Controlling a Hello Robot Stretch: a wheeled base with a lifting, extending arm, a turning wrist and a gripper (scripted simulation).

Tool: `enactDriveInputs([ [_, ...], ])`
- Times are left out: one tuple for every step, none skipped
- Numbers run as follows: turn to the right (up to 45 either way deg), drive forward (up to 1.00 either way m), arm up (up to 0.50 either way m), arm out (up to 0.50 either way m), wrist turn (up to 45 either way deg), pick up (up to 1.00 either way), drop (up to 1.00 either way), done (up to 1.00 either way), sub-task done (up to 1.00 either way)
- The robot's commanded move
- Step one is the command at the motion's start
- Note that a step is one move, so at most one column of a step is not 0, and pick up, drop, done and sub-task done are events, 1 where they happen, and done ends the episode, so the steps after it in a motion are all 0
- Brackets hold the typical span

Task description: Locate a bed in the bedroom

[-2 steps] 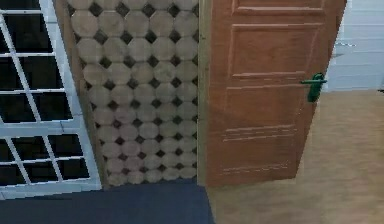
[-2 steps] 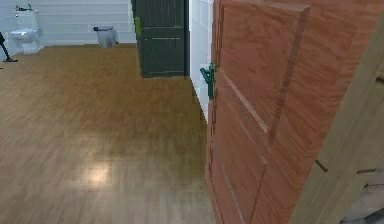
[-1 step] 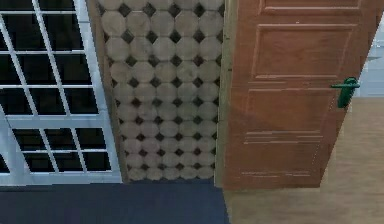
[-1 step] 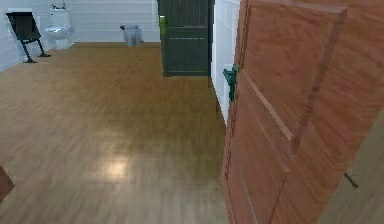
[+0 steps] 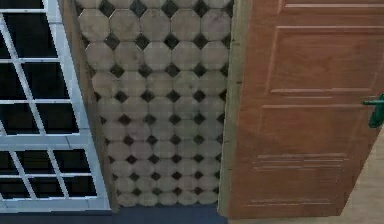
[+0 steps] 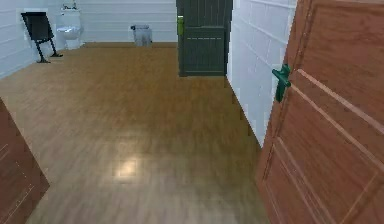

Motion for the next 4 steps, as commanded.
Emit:
enactDriveInputs([
  [45.0, 0.00, 0.00, 0.00, 0.0, 0.00, 0.00, 0.00, 0.00],
  [30.0, 0.00, 0.00, 0.00, 0.0, 0.00, 0.00, 0.00, 0.00],
  [0.0, 1.00, 0.00, 0.00, 0.0, 0.00, 0.00, 0.00, 0.00],
  [0.0, 1.00, 0.00, 0.00, 0.0, 0.00, 0.00, 0.00, 0.00],
])
